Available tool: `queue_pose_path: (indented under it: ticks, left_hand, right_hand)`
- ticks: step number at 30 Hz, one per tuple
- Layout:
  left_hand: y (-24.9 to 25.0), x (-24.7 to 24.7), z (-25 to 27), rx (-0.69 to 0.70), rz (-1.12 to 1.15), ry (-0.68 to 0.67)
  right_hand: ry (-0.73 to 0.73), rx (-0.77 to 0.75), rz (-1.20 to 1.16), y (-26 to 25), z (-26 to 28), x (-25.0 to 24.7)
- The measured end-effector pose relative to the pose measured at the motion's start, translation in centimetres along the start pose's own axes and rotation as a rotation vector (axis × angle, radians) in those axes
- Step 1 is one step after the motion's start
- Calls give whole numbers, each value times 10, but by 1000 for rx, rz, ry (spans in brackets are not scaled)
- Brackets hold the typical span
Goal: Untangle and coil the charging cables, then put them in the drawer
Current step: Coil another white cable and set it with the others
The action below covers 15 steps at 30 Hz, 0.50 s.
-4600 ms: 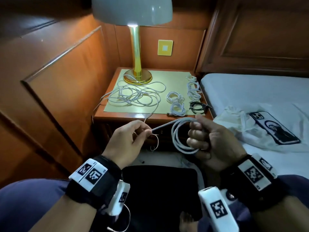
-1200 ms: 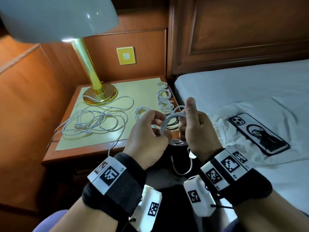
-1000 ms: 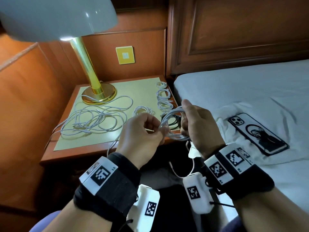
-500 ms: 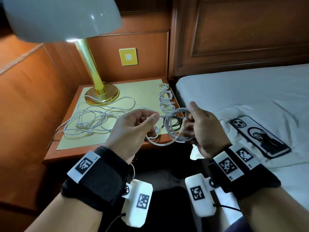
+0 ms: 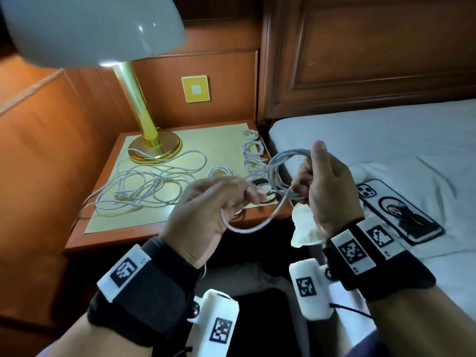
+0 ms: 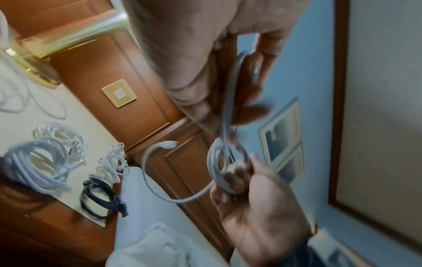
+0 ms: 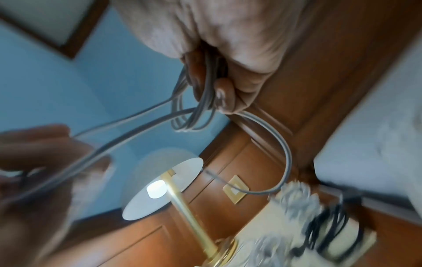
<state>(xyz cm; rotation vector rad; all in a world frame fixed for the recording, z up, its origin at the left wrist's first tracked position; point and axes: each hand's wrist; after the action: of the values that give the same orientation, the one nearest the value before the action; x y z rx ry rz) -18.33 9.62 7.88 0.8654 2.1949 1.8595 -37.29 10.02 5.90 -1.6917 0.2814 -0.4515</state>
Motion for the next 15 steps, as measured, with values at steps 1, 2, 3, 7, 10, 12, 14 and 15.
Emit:
queue_pose_path:
  ticks: [1,2,3,7,10,12,14,15]
  left_hand:
    - [4,-3,-1,-49,83,-3]
    - [10,-6,-1,-104,115,-22]
    - [14,-10,-1,-160,84,-53]
    - [16,-25,2,-229,-307,-135]
    - [15,-30,0,-206,-338,-18]
    - [15,-34,-2,-212,-342,96]
    - [16,-39,-4,-212,-434,198]
    - [15,-42,-4,-215,-503,226]
  right_hand:
    - [17,-69,51,-2,-2,-3]
    - [47,-117,93,-5,-5,-7]
    - [83,-152,127,-7,-7,-12]
    - [186,-324,332,-11,-12,-26]
    - [202,-358,389,-9,-12,-27]
    - [189,-339,362,-8,-13,-27]
    - [167,-304,340,-7,-14,-27]
    - [156,-294,335,-6,-13,-26]
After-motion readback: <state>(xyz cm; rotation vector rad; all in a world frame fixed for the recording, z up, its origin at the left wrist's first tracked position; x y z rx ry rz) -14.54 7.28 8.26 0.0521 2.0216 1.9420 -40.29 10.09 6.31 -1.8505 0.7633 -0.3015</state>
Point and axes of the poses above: each hand's wrist, its own z-axis away from the middle knuckle, its own x-axis out of the palm, y = z × x, and after that the axes turned 6 degrees about x, right-handed
